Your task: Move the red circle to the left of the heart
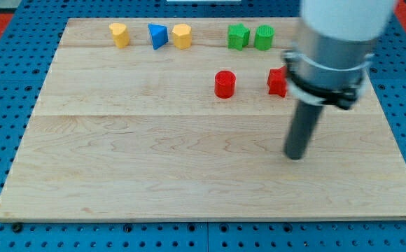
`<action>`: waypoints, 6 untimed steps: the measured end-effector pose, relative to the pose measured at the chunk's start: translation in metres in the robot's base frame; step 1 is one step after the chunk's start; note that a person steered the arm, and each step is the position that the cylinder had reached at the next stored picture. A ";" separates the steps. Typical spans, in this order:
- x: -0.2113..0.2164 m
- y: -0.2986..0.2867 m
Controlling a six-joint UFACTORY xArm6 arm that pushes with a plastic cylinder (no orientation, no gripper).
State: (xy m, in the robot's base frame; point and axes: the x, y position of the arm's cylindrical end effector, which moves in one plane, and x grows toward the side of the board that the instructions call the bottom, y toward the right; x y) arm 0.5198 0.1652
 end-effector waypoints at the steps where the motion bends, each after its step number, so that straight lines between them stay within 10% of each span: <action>1: -0.019 0.063; 3: -0.116 0.072; 5: -0.143 -0.121; 6: -0.128 -0.098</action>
State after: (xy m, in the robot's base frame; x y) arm 0.3918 0.0675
